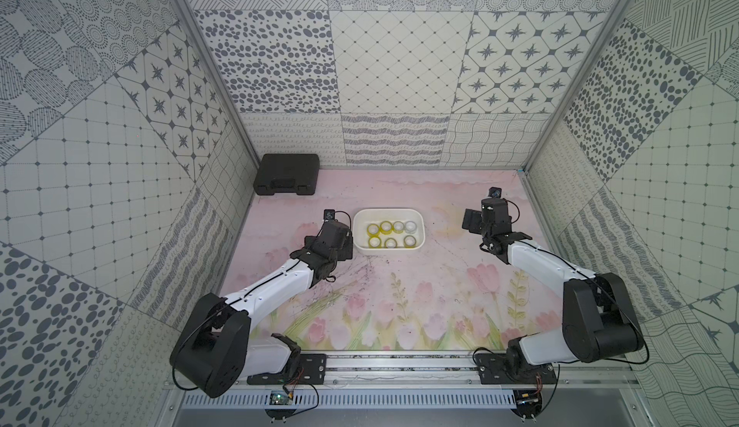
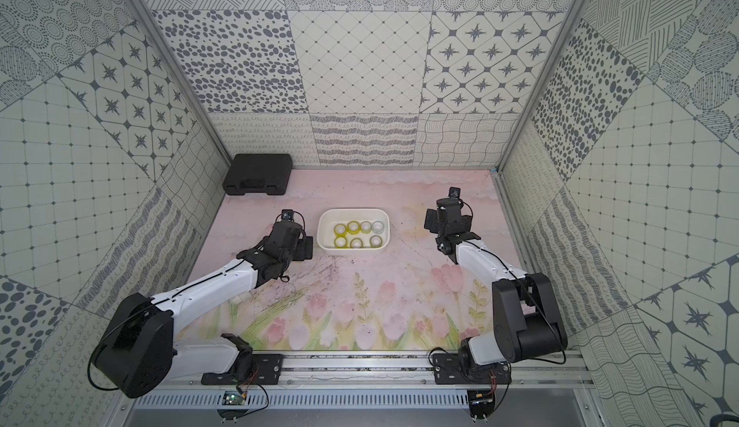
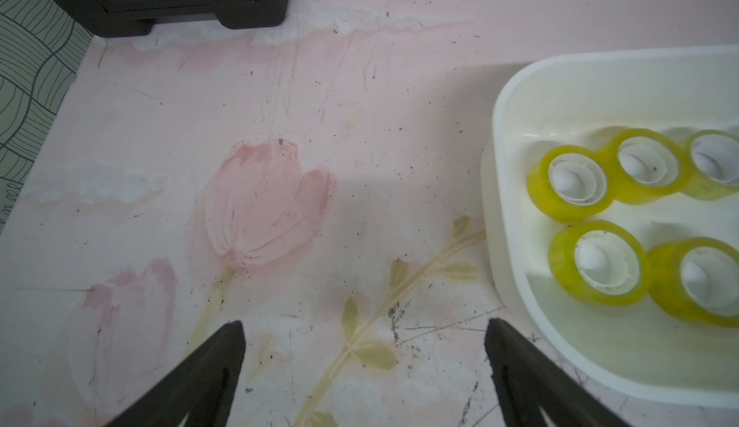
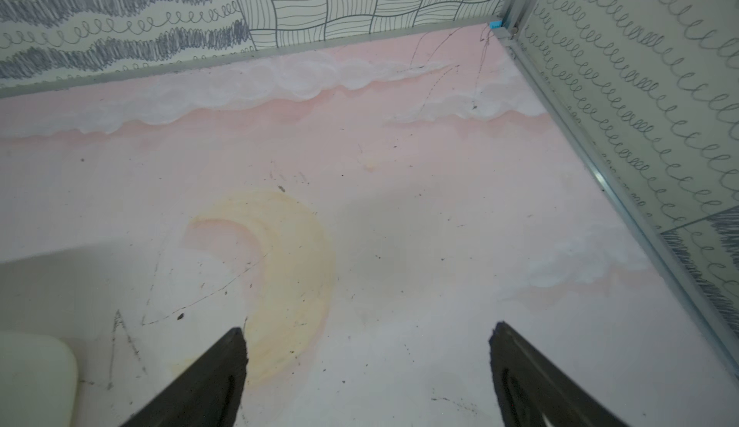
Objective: Put the transparent tape into the storage box
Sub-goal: Reset both arms
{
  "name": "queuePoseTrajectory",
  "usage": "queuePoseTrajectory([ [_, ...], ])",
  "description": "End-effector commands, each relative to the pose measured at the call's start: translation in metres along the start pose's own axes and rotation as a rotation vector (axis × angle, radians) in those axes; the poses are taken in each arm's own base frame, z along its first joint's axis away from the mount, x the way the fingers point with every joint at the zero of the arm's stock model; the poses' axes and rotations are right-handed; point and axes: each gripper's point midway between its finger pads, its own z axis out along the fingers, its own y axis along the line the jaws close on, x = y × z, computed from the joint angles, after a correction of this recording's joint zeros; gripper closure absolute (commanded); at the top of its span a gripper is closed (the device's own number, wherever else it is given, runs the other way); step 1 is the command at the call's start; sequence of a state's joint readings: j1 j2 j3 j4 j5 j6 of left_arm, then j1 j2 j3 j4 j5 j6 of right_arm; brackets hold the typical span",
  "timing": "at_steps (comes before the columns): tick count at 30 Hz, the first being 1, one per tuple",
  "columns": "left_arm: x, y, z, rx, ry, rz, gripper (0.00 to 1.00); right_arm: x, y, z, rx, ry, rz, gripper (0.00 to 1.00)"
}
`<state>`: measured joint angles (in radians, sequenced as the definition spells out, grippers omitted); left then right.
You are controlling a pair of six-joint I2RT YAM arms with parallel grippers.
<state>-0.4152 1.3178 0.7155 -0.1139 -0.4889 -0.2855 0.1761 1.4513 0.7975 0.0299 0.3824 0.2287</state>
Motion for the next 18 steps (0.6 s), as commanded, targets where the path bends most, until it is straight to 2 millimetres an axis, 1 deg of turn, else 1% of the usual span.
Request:
queuePoseTrajectory([
  [1, -0.025, 0.012, 0.005, 0.002, -0.115, -0.053, 0.01, -0.016, -0.037, 0.001, 0.09, -0.103, 0.039, 0.03],
  [3, -0.024, 0.019, 0.005, 0.007, -0.126, -0.07, 0.01, -0.008, -0.052, 0.001, 0.099, -0.099, 0.057, 0.03],
  [7, -0.025, 0.037, 0.004, -0.004, -0.164, -0.112, 0.01, 0.009, -0.061, 0.008, 0.069, -0.14, 0.074, 0.04],
  [11, -0.028, 0.047, 0.0, -0.029, -0.174, -0.06, 0.01, 0.013, -0.051, 0.017, 0.008, -0.152, 0.056, 0.03],
  [13, -0.029, 0.052, -0.003, -0.033, -0.193, -0.044, 0.01, 0.012, -0.044, 0.018, -0.03, -0.167, 0.058, 0.03],
  [14, -0.028, 0.055, -0.003, -0.037, -0.194, -0.044, 0.01, 0.015, -0.041, 0.017, -0.056, -0.183, 0.053, 0.03],
  [16, -0.026, 0.062, -0.001, -0.035, -0.187, -0.067, 0.01, 0.017, -0.032, 0.014, -0.105, -0.231, 0.033, 0.03],
  [18, -0.024, 0.063, 0.002, -0.002, -0.19, -0.1, 0.01, 0.02, -0.024, 0.013, -0.142, -0.234, 0.005, 0.03],
])
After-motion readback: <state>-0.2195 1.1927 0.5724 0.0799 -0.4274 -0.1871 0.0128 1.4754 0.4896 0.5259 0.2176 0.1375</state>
